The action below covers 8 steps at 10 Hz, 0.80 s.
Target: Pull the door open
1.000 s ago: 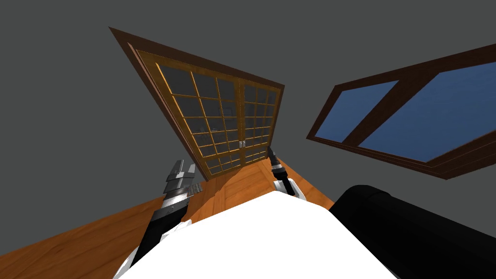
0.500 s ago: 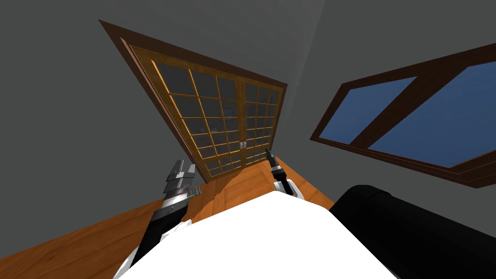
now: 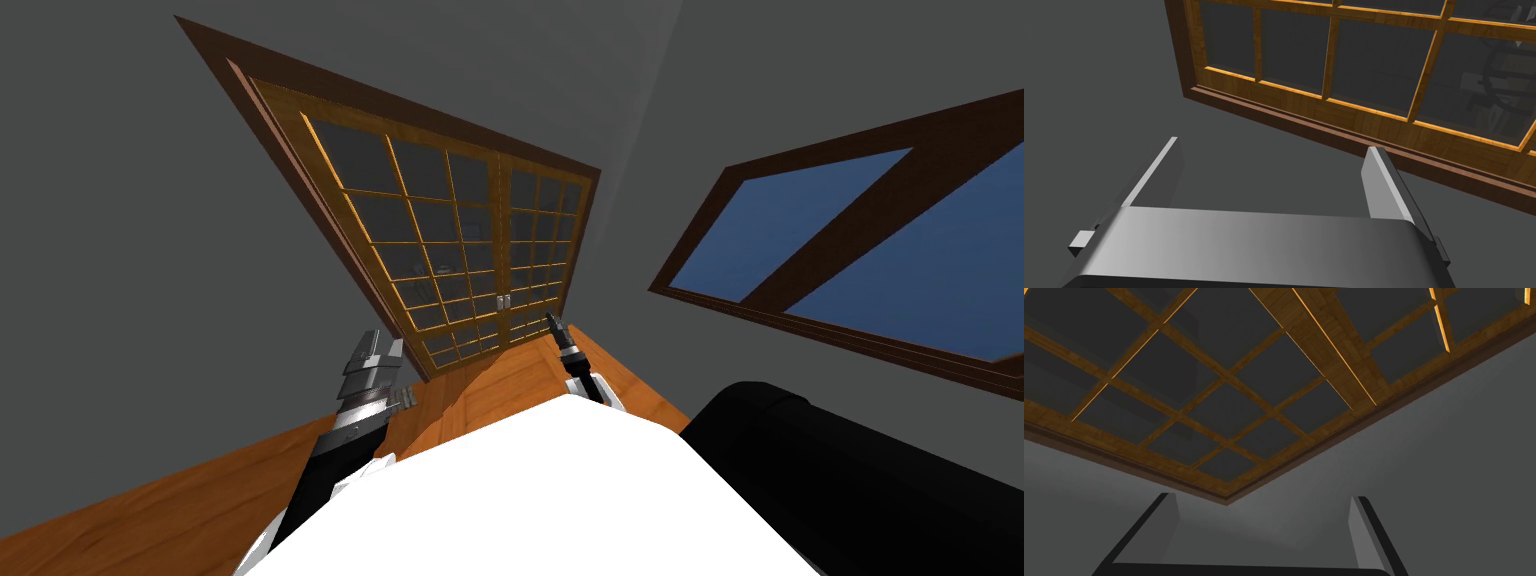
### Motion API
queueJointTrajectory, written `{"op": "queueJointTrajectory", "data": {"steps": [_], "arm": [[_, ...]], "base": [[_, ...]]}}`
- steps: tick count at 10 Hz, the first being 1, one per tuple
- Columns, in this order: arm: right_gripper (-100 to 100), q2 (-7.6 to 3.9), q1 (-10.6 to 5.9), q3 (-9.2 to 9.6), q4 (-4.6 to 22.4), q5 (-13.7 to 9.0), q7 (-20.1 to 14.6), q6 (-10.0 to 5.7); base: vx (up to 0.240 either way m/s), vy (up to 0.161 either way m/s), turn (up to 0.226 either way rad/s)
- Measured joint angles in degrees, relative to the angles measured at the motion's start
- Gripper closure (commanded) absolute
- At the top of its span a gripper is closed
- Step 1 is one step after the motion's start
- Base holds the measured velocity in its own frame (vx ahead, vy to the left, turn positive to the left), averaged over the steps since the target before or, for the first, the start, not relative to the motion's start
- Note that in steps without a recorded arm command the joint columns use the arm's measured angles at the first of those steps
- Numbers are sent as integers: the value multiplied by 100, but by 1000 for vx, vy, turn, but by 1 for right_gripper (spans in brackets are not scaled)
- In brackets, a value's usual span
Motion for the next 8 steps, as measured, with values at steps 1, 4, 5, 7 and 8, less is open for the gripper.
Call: {"op": "queueJointTrajectory", "data": {"steps": [1,4,5,7,8], "arm": [[-100,7,-20,-7,102,48,104,-23],[-100,-26,-113,-97,573,155,397,-209],[-100,-38,-126,-118,672,195,492,-237],[-100,-58,-210,-183,1022,265,694,-371],[-100,-60,-226,-203,1147,306,796,-420]], "base": [[102,11,18],[96,12,17],[104,11,16],[102,0,17],[104,11,17]]}}
